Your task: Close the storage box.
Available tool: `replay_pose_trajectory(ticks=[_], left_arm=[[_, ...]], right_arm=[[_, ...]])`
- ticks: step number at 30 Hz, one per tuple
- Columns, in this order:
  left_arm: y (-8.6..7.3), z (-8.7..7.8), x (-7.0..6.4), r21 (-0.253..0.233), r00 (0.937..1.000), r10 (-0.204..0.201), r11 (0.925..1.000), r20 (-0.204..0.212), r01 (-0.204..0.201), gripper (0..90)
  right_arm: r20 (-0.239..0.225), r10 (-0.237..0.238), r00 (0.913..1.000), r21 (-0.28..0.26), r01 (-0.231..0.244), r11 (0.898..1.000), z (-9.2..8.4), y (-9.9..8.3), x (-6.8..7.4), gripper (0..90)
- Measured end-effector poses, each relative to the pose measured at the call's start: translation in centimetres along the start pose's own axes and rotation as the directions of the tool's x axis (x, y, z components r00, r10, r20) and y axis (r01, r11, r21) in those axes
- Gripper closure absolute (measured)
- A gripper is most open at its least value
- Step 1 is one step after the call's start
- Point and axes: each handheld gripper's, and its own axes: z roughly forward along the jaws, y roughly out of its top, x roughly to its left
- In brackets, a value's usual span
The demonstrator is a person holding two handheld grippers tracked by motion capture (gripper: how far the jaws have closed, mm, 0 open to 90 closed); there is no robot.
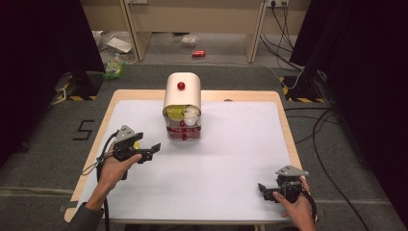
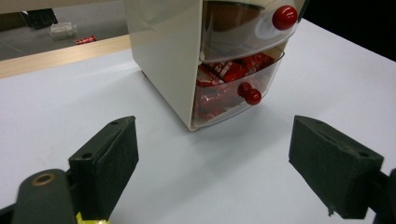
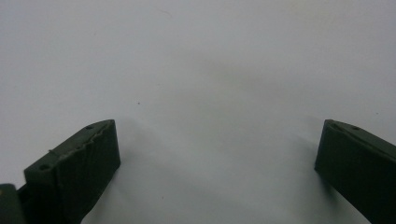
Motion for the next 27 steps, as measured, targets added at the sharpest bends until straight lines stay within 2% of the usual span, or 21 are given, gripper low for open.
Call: replay_pose_trajectory(ticks=[27], left_arm=[[-3.1, -1.4, 0.0, 0.002, 0.9999, 0.013, 0.9999, -0.001, -0.013, 15.3]], right_arm=[[0.0, 0.0, 1.0, 0.0, 0.0, 1.0, 0.0, 0.0, 0.0, 0.3]])
